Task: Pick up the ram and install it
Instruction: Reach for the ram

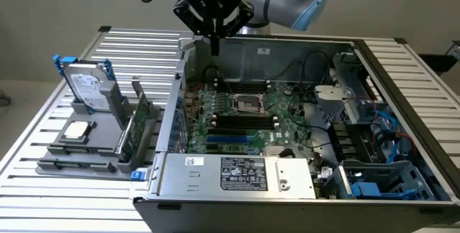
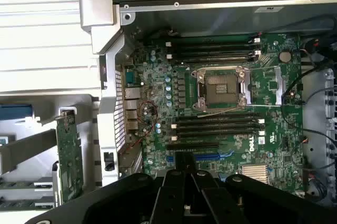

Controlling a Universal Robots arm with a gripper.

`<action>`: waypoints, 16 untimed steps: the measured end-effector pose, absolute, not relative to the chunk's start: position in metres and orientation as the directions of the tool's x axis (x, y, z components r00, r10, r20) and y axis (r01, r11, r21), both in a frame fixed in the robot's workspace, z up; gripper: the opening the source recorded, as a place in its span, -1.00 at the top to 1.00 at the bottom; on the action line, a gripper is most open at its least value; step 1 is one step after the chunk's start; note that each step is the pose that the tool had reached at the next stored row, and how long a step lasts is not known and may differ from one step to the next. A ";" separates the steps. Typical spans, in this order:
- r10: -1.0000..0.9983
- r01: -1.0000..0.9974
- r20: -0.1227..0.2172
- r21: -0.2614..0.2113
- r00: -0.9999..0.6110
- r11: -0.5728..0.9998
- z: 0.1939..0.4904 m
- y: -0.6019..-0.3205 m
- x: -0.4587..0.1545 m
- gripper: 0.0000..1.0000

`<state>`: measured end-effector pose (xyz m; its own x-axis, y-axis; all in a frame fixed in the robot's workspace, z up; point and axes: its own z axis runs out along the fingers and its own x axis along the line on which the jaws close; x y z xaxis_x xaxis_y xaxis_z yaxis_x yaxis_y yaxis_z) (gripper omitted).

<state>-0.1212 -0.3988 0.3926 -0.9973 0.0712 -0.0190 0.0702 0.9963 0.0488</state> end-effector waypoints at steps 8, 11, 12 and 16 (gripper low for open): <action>0.071 0.070 -0.019 0.049 -0.997 0.996 0.393 -0.399 -0.121 0.79; 0.071 0.070 -0.019 0.049 -0.997 0.996 0.393 -0.399 -0.126 0.79; 0.071 0.070 -0.019 0.049 -0.997 0.996 0.393 -0.399 -0.131 0.79; 0.071 0.070 -0.019 0.049 -0.997 0.996 0.393 -0.400 -0.149 0.79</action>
